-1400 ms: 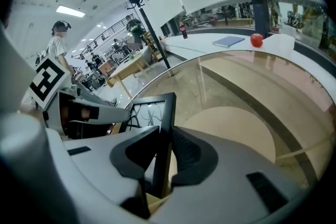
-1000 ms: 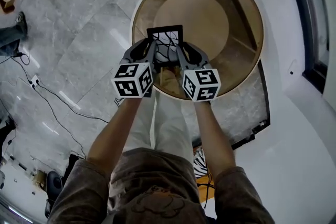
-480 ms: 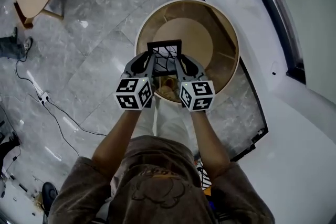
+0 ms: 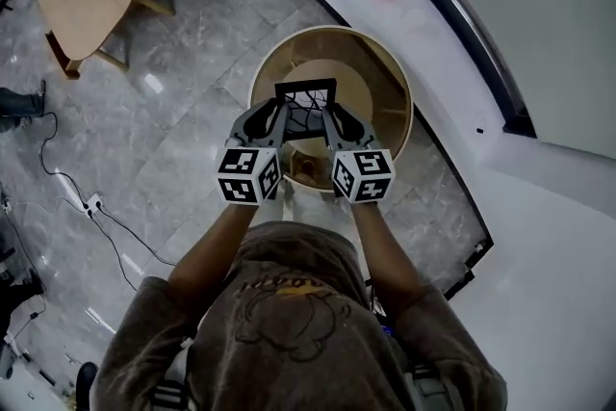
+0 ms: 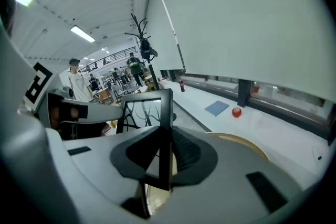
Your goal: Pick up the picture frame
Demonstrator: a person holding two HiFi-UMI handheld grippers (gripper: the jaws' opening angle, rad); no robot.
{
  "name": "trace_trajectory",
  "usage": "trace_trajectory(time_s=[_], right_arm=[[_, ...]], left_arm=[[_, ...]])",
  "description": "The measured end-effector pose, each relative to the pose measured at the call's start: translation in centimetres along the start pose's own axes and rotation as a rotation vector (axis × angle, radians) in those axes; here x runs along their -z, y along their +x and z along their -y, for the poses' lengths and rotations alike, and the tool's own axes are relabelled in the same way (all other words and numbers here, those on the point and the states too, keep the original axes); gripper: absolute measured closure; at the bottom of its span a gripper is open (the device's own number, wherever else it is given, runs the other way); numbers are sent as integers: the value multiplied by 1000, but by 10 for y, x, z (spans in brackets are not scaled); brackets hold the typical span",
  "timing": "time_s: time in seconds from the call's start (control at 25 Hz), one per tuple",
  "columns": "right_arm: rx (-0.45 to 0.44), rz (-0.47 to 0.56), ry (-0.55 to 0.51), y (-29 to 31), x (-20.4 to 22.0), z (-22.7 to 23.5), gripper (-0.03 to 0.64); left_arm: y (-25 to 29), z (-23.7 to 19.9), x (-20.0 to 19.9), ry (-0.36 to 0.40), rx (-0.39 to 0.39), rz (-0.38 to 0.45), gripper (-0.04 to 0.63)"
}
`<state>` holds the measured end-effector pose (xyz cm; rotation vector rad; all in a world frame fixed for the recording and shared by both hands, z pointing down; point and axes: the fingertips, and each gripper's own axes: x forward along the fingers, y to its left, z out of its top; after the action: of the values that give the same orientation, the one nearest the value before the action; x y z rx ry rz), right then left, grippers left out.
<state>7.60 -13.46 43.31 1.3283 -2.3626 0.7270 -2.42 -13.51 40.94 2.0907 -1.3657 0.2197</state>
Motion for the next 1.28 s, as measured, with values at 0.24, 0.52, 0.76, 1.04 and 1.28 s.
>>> trace_trajectory(time_s=[0.24,0.52,0.76,1.04,1.28], right_arm=[[8,66,-14,-34,-32,-13,532],[9,142,-56,-59,-66,-39,532],[9,211,-88,-75,-96,-57,532],[14,269,-124,-87,-119,-62,532],[22,288,-130,-93,-123,-62,532]], left_arm=[[-32,30,-32,50,21,53,514],[-65,41,-66,104,48,123,514],[-89,51,-94,156,55,206,514],[-100,62,-115,200,76,277,514],[-102,67,-119,208,85,294,514]])
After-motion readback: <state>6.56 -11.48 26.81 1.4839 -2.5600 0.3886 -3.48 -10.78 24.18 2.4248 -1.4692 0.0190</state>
